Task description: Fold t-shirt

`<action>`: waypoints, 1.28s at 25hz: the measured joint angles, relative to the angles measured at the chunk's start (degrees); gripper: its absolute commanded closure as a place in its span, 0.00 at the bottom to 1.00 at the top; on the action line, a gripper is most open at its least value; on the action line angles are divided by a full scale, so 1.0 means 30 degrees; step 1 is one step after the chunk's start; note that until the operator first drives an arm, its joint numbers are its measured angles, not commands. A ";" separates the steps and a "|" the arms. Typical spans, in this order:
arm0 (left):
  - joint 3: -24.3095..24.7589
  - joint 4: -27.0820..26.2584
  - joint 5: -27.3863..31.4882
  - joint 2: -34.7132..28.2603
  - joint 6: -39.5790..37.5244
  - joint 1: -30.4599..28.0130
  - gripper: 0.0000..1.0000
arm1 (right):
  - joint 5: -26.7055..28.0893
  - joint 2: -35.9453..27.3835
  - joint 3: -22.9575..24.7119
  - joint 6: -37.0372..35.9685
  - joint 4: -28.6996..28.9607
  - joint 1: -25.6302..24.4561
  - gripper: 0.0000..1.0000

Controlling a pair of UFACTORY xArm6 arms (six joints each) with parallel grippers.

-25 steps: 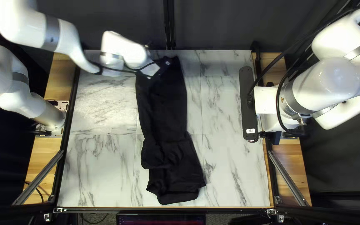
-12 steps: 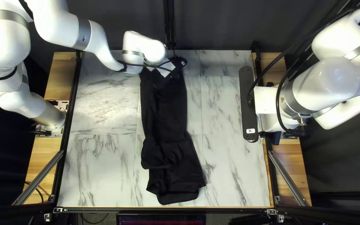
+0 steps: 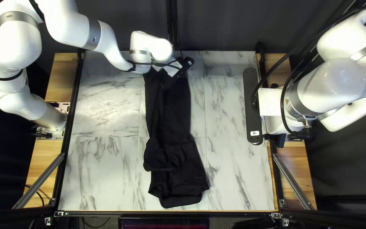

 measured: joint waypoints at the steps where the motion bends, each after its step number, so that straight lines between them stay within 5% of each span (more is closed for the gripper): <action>1: 0.0130 -0.0042 0.0103 -0.0277 0.0031 -0.0139 0.00 | 0.0000 0.0000 0.0000 0.0000 0.0000 0.0000 0.00; 13: 0.3768 0.0277 0.0238 -0.4402 -0.1104 -0.3783 0.00 | 0.0000 0.0000 0.0000 0.0000 0.0000 0.0000 0.00; 24: 0.3709 -0.1017 0.0168 -0.3053 -0.1397 -0.7663 0.00 | 0.0000 0.0000 0.0000 0.0000 0.0000 0.0000 0.00; 32: 0.4382 -0.1675 -0.0745 -0.2646 -0.0698 -0.8078 0.00 | 0.0000 0.0000 0.0000 0.0000 0.0000 0.0000 0.00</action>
